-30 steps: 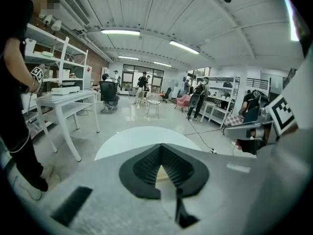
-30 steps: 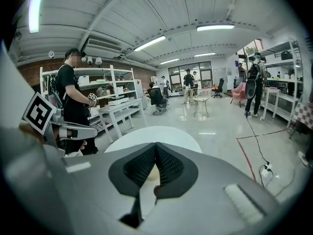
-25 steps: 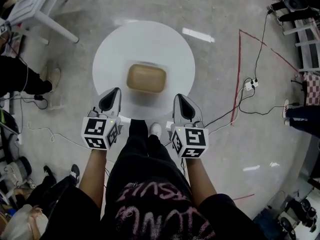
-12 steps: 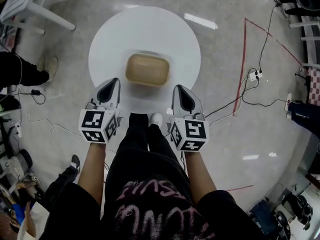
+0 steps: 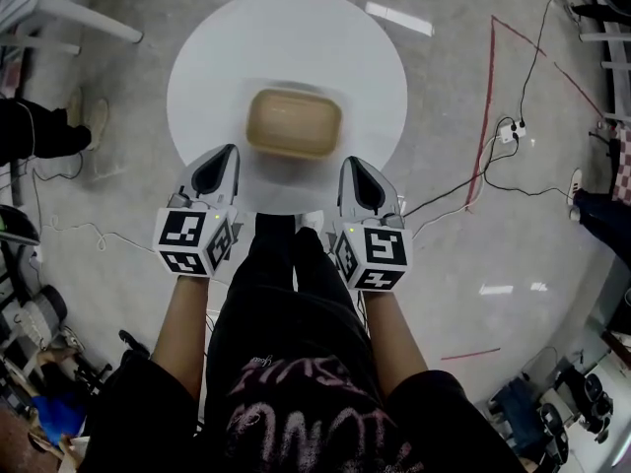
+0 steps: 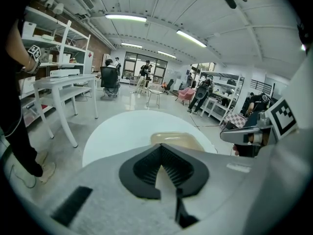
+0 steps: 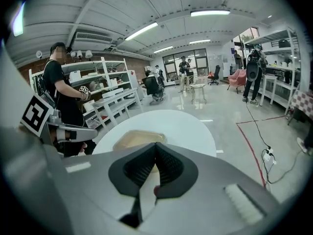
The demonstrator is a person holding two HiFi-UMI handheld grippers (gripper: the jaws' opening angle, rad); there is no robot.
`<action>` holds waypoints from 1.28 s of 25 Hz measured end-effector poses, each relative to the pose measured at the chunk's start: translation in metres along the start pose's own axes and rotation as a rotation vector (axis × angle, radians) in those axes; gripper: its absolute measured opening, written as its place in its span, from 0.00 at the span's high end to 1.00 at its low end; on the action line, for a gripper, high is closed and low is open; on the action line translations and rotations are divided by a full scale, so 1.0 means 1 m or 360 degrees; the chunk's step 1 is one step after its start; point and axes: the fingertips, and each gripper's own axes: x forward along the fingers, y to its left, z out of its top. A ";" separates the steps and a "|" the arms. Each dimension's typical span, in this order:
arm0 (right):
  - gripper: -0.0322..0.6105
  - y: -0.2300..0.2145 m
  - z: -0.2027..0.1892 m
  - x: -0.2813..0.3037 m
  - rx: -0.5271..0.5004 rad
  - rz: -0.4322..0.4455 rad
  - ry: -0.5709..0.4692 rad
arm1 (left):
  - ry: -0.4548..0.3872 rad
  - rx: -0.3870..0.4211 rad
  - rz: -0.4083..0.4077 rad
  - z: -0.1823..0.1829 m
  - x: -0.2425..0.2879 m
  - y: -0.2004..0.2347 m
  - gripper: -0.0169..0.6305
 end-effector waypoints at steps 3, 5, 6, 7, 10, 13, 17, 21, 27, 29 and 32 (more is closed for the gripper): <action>0.94 0.000 -0.006 0.004 -0.0005 -0.0002 0.0021 | 0.0025 0.0001 -0.0005 -0.005 0.003 0.003 0.98; 0.94 -0.001 -0.008 0.006 -0.0003 -0.0007 0.0032 | 0.0036 -0.0003 -0.0005 -0.008 0.004 0.005 0.98; 0.94 -0.002 -0.009 0.007 -0.0002 -0.0011 0.0037 | 0.0041 -0.0006 -0.0005 -0.009 0.005 0.006 0.98; 0.94 -0.002 -0.010 0.008 -0.0002 -0.0013 0.0040 | 0.0047 -0.0010 -0.0006 -0.010 0.006 0.006 0.98; 0.94 -0.004 -0.011 0.011 0.0002 -0.0021 0.0041 | 0.0064 -0.0016 -0.0008 -0.012 0.009 0.009 0.98; 0.94 -0.005 -0.012 0.013 0.0011 -0.0034 0.0042 | 0.0089 -0.0019 -0.0018 -0.013 0.014 0.012 0.96; 0.94 -0.006 -0.013 0.015 0.0015 -0.0045 0.0049 | 0.0118 -0.0044 -0.0045 -0.012 0.020 0.014 0.91; 0.94 -0.007 -0.016 0.016 0.0022 -0.0058 0.0057 | 0.0146 -0.0079 -0.0070 -0.013 0.028 0.016 0.84; 0.94 -0.015 -0.020 0.016 0.0030 -0.0078 0.0074 | 0.0169 -0.0107 -0.0067 -0.008 0.043 0.022 0.81; 0.94 -0.016 -0.021 0.017 0.0033 -0.0083 0.0076 | 0.0173 -0.0111 -0.0070 -0.006 0.049 0.025 0.79; 0.94 -0.018 -0.023 0.021 0.0035 -0.0092 0.0089 | 0.0202 -0.0123 -0.0085 -0.008 0.058 0.028 0.76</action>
